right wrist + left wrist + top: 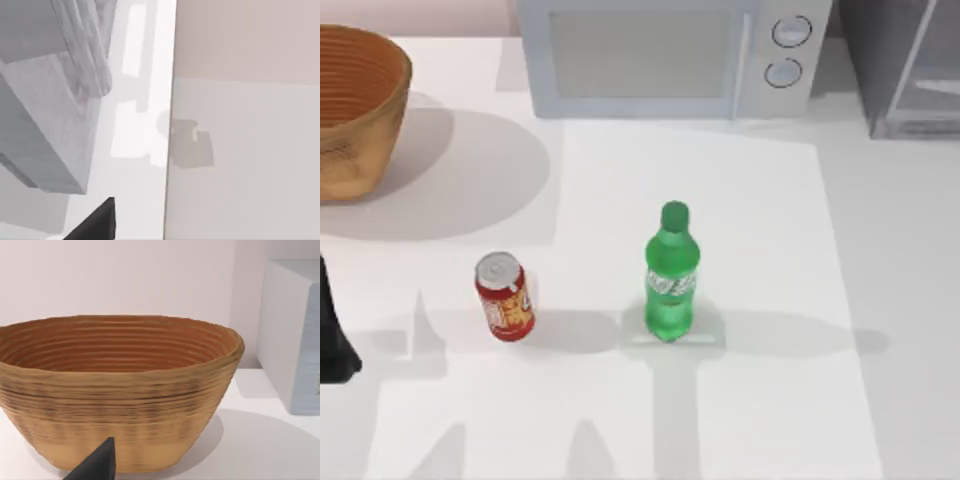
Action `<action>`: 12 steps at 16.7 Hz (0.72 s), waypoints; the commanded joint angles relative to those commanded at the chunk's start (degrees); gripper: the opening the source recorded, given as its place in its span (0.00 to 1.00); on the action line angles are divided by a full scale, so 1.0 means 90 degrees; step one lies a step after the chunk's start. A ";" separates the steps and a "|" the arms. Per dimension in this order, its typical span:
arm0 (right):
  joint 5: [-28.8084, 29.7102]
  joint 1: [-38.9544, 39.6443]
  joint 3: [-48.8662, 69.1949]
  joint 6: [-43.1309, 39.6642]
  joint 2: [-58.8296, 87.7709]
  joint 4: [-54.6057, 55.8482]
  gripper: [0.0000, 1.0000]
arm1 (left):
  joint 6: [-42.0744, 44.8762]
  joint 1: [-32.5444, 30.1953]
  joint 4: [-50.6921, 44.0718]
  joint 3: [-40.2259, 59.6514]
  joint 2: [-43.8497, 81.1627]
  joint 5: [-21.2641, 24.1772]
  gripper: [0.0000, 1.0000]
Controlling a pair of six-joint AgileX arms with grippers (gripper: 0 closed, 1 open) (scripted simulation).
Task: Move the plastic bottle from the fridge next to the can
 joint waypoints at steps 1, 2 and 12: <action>0.0080 0.0351 -0.0012 0.0622 0.0010 0.0476 1.00 | 0.0000 0.0000 0.0000 0.0000 0.0000 0.0000 1.00; 0.0162 0.0707 -0.0026 0.1257 0.0020 0.0961 1.00 | 0.0000 0.0000 0.0000 0.0000 0.0000 0.0000 1.00; 0.0747 0.3321 -0.0154 0.5357 0.0049 0.4487 1.00 | 0.0000 0.0000 0.0000 0.0000 0.0000 0.0000 1.00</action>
